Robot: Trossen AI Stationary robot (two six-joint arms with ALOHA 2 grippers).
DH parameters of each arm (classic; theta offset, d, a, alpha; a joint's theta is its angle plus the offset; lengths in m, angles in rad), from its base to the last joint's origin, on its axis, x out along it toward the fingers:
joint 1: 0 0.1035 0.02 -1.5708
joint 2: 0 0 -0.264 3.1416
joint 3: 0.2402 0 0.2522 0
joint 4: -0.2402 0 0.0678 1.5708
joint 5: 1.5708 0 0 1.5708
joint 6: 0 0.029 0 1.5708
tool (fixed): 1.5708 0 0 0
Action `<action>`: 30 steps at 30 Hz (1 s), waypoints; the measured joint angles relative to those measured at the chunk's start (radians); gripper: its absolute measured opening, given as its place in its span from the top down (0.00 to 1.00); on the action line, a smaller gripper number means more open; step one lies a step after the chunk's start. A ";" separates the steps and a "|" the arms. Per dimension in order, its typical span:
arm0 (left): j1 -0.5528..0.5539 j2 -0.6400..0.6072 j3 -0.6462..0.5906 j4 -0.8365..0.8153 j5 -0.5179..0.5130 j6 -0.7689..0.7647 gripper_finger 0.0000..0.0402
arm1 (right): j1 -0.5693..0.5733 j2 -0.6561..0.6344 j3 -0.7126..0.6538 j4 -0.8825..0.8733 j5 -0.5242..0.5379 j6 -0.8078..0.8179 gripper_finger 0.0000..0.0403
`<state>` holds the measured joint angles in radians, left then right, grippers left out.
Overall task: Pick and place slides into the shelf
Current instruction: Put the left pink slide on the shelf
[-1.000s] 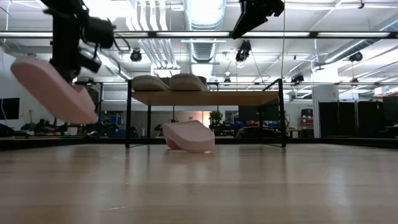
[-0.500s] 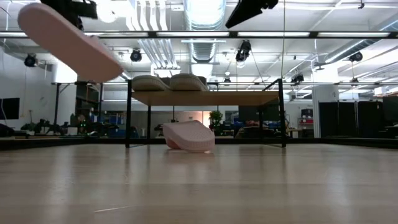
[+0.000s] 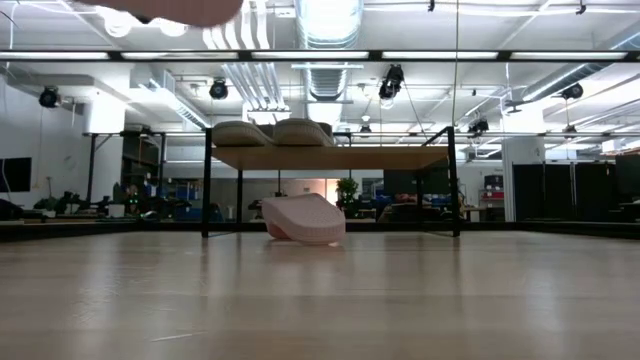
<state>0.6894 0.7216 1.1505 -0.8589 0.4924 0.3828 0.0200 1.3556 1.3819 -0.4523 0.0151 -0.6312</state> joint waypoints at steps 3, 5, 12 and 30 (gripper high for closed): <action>-0.011 0.003 -0.030 0.089 0.107 0.000 1.00 | 0.000 0.005 0.000 0.041 -0.022 -0.057 0.85; -0.021 -0.001 -0.067 0.146 0.157 0.000 1.00 | 0.000 0.007 -0.001 0.066 -0.022 -0.080 0.85; -0.055 -0.002 -0.187 0.310 0.166 0.051 1.00 | 0.002 0.008 -0.002 0.090 -0.087 -0.165 0.68; -0.168 0.154 -0.283 0.705 0.184 0.132 1.00 | -0.001 0.048 -0.002 0.249 -0.040 -0.215 0.36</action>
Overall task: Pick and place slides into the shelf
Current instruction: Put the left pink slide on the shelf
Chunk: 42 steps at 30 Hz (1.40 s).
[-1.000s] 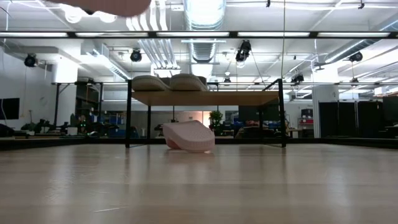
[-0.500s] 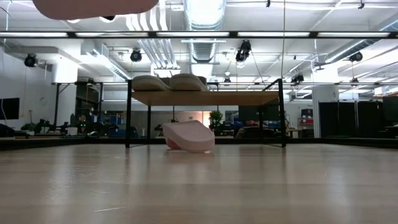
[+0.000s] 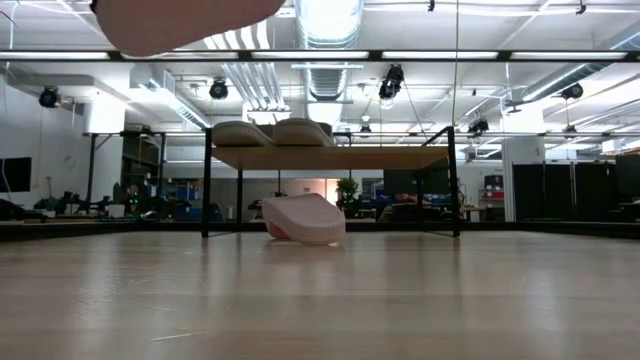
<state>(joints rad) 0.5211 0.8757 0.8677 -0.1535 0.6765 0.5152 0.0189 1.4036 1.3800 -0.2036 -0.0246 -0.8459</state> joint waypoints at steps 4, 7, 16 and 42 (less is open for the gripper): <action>-0.033 0.057 0.004 0.064 0.000 0.005 1.00 | -0.005 0.007 0.000 0.004 0.000 -0.007 0.37; -0.058 0.100 0.023 0.086 0.000 0.023 1.00 | -0.013 0.007 0.002 0.000 0.001 -0.004 0.37; -0.103 0.215 0.082 0.138 0.000 0.070 1.00 | -0.028 0.007 0.003 -0.017 0.002 0.023 0.37; -0.109 0.328 0.186 0.172 -0.034 0.074 1.00 | -0.028 0.007 0.004 -0.078 0.000 0.060 0.64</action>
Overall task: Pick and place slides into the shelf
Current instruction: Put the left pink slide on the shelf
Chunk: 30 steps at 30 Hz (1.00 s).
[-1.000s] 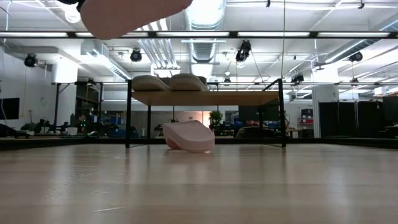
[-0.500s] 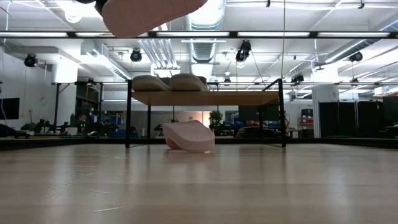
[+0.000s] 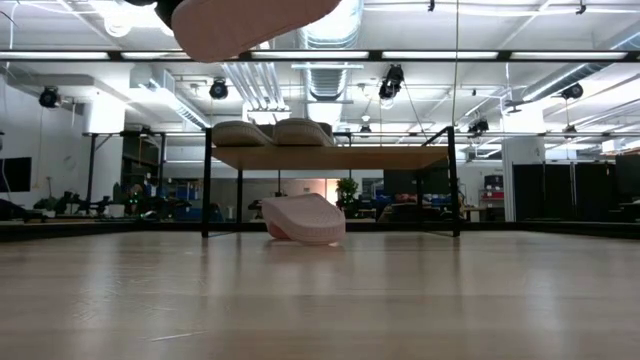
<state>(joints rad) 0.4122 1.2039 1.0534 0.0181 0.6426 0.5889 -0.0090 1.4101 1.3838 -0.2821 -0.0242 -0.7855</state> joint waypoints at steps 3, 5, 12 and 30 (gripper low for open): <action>0.000 -0.001 0.000 0.002 0.001 0.000 1.00 | 0.000 0.000 0.000 -0.002 -0.001 -0.001 0.75; 0.000 -0.002 0.000 0.002 0.001 0.000 1.00 | 0.000 0.000 0.000 -0.007 -0.003 -0.005 0.83; 0.000 -0.002 0.000 0.008 0.002 -0.005 1.00 | 0.001 0.000 0.000 -0.013 -0.005 -0.019 0.94; 0.000 -0.205 -0.005 -0.188 -0.365 -0.147 0.55 | 0.089 -0.003 0.000 -0.029 0.441 0.011 0.94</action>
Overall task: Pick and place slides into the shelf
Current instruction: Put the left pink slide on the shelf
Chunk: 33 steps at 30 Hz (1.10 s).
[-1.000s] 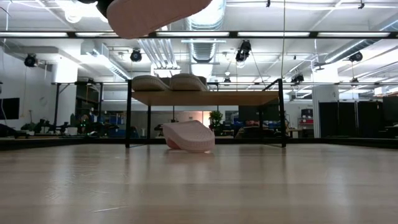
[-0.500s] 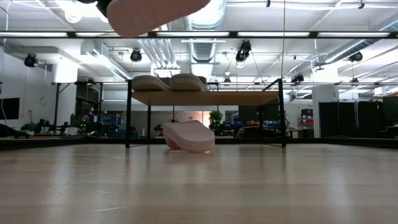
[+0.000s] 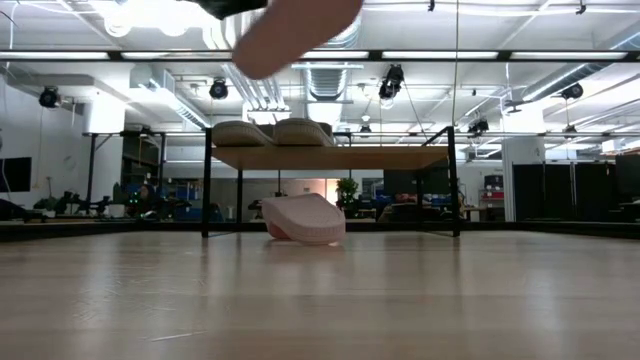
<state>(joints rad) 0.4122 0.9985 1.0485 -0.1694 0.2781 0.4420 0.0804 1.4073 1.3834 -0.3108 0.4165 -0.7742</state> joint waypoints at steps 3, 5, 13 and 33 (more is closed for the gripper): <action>-0.001 -0.058 -0.013 -0.030 -0.033 -0.064 0.51 | 0.024 -0.001 0.000 -0.001 0.154 0.007 0.94; -0.001 -0.099 -0.024 -0.033 -0.074 -0.108 0.51 | 0.035 -0.001 0.000 -0.004 0.226 0.033 0.94; 0.000 -0.191 -0.044 -0.075 -0.184 -0.243 0.50 | 0.039 0.001 -0.001 -0.088 0.443 0.184 0.94; 0.000 -0.148 -0.044 -0.163 -0.192 -0.252 0.50 | 0.022 0.003 -0.107 -0.321 0.705 0.522 0.94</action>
<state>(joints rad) 0.4122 0.8508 1.0046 -0.3325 0.0861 0.1898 0.1028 1.4101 1.2765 -0.6319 1.1217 -0.2521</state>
